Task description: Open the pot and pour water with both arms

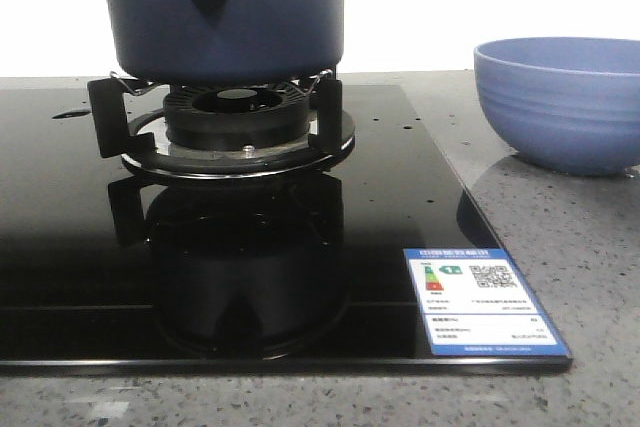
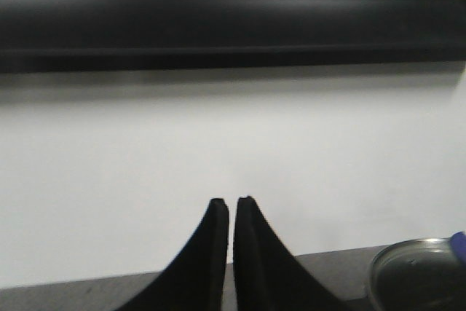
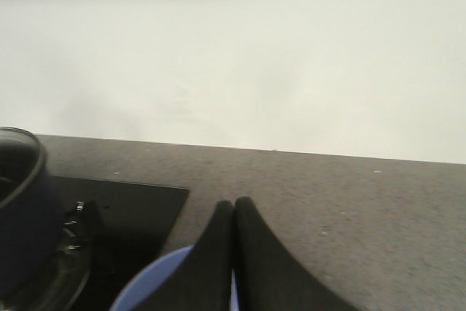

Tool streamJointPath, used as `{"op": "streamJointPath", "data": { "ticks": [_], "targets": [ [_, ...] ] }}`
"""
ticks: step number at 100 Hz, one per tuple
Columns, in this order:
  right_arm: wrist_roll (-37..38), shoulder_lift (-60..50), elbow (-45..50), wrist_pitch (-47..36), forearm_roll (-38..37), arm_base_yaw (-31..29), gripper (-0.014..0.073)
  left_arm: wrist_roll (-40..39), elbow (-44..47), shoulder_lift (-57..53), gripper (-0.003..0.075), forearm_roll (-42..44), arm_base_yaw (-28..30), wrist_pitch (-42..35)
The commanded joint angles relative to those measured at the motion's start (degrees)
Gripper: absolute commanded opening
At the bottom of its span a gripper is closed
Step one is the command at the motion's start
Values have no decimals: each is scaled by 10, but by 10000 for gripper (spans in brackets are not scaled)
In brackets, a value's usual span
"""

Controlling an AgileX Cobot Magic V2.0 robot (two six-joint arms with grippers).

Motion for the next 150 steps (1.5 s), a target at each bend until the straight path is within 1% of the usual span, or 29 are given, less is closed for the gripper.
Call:
{"op": "streamJointPath", "data": {
  "ticks": [1, 26, 44, 57, 150],
  "targets": [
    [-25, -56, 48, -78, 16, -4, -63, 7, 36, -45, -20, -21, 2, -31],
    [-31, -211, 232, -135, 16, -4, -63, 19, 190, -183, -20, -42, -32, -29],
    [-31, -282, 297, -157, 21, -4, -63, 22, 245, -258, -20, -49, -41, -30],
    [-31, -287, 302, -153, 22, -4, -63, 22, 256, -278, -20, -49, -41, -30],
    [-31, -287, 302, -154, 24, -4, -63, 21, 256, -279, -20, -49, -41, -31]
  ]
}}
